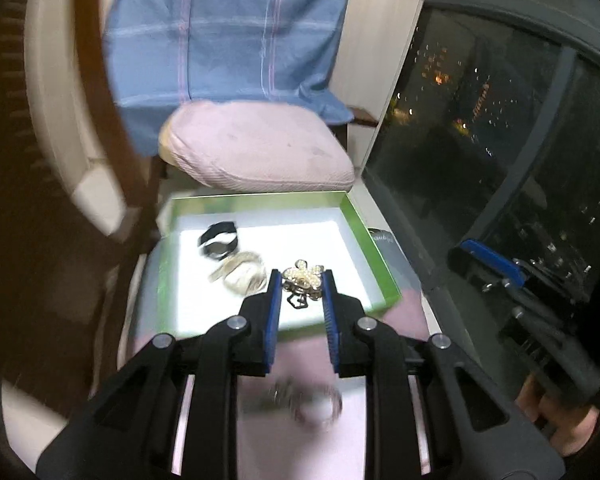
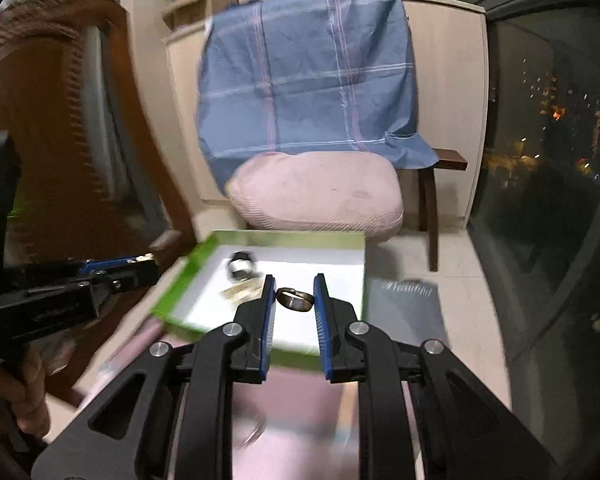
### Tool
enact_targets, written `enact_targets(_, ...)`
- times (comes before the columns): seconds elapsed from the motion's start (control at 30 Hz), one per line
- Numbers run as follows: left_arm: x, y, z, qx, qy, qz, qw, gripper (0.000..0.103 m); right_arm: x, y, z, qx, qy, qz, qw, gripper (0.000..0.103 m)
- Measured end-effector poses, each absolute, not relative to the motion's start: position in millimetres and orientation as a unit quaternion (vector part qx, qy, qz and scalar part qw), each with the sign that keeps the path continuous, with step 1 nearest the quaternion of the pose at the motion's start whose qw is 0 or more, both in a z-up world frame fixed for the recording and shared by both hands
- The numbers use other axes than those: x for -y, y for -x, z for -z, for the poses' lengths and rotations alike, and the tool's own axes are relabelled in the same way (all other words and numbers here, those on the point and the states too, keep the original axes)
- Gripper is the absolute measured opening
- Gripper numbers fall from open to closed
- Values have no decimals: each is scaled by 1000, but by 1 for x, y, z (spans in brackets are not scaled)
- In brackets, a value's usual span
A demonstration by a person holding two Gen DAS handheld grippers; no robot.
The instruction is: Organize jewelry
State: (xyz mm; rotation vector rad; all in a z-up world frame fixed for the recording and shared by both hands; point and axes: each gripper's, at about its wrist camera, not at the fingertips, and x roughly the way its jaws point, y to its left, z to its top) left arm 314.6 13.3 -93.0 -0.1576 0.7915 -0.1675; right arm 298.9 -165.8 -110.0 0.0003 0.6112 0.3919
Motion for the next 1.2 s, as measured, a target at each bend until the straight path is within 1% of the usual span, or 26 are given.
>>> enact_targets(0.1,-6,-379,115,-413,69,70,905,20,153,-354,132,-322,11,-180,929,19)
enact_targets(0.2,-1,-426,136,-434,63,63,897,20,146,-398,156,-349,15,-165,922,19)
enact_targets(0.27,1,-449,149,-446,55,55,891,20,142,-422,169,-367,11,-160,916,19)
enact_targets(0.4,2,-479,176,-472,43,48,879,22,132,-443,182,-377,17,-166,911,19)
enact_targets(0.43,0,-482,180,-475,41,43,878,31,129,-448,185,-382,15,-171,908,21)
enact_targets(0.47,-2,-482,181,-475,39,38,878,41,128,-452,187,-389,12,-177,904,27)
enact_targets(0.5,-4,-481,179,-471,38,34,881,56,128,-456,187,-393,12,-178,902,39)
enact_targets(0.53,-8,-477,173,-463,38,30,885,61,129,-456,183,-389,13,-174,904,41)
enact_targets(0.6,-17,-465,157,-448,50,31,892,67,139,-448,166,-369,-1,-170,913,42)
enact_targets(0.67,-34,-434,122,-417,75,33,905,71,160,-426,137,-343,-42,-175,922,46)
enact_targets(0.7,-40,-418,107,-398,82,37,913,77,168,-414,124,-329,-56,-178,926,54)
enact_targets(0.73,-46,-397,88,-373,87,38,923,83,179,-391,105,-306,-72,-183,932,65)
enact_targets(0.77,-54,-363,64,-336,90,39,937,87,192,-365,87,-280,-84,-188,938,71)
enact_targets(0.8,-58,-340,50,-314,92,40,944,94,203,-339,74,-257,-92,-193,943,81)
enact_targets(0.83,-61,-315,37,-294,92,41,950,97,210,-318,65,-241,-94,-195,946,88)
enact_targets(0.87,-66,-276,24,-269,93,41,958,98,217,-293,56,-223,-92,-196,950,91)
enact_targets(0.9,-68,-254,19,-258,95,42,961,99,221,-258,49,-210,-75,-187,957,94)
enact_targets(0.97,-68,-205,17,-246,96,44,964,99,221,-222,48,-218,-49,-170,960,95)
enact_targets(1.0,-63,-177,21,-249,92,43,963,99,218,-198,54,-240,-40,-170,955,95)
enact_targets(1.1,-47,-124,46,-271,75,34,959,99,212,-156,76,-282,-37,-192,939,95)
enact_targets(1.2,-31,-81,73,-293,84,33,952,99,207,-125,102,-309,-26,-174,934,95)
